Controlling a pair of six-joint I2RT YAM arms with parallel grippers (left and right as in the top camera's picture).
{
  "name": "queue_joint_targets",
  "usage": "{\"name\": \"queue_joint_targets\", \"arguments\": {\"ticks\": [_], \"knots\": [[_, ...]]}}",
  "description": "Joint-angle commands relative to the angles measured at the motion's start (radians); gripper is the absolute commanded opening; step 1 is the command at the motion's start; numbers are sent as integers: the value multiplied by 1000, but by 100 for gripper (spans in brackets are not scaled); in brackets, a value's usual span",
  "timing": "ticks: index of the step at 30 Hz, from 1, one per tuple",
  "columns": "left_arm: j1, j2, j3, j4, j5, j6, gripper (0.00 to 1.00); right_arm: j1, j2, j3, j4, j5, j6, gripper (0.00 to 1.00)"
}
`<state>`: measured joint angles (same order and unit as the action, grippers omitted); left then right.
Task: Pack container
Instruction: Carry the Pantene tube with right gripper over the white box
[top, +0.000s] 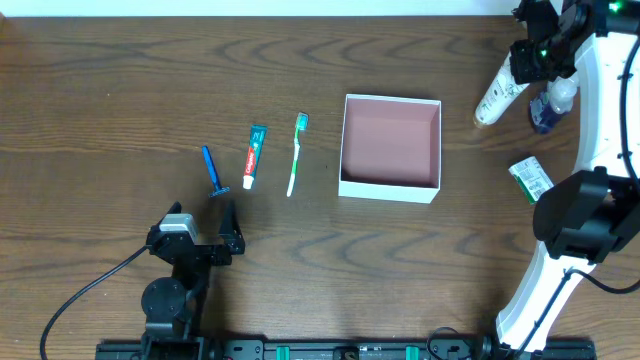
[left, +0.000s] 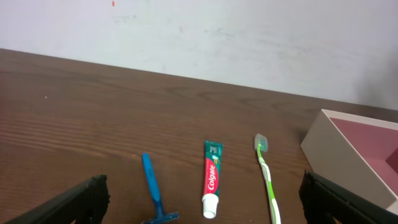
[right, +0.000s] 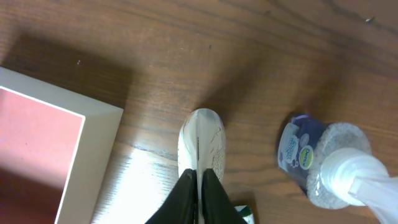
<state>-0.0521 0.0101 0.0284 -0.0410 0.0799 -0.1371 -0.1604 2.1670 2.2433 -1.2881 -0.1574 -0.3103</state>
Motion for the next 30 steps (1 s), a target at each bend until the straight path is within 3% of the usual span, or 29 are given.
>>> {"name": "queue_joint_targets", "arguments": {"ticks": [1, 11, 18, 30], "knots": [[6, -6, -24, -21, 17, 4, 98, -11, 3, 20, -12, -5, 27, 1], [6, -6, -24, -21, 17, 4, 98, -8, -101, 101, -30, -17, 183, 1], [6, -6, -24, -21, 17, 4, 98, 22, -288, 200, -43, -206, 200, 1], [6, -6, -24, -21, 17, 5, 98, 270, -568, 203, -132, -205, 235, 1]]}}
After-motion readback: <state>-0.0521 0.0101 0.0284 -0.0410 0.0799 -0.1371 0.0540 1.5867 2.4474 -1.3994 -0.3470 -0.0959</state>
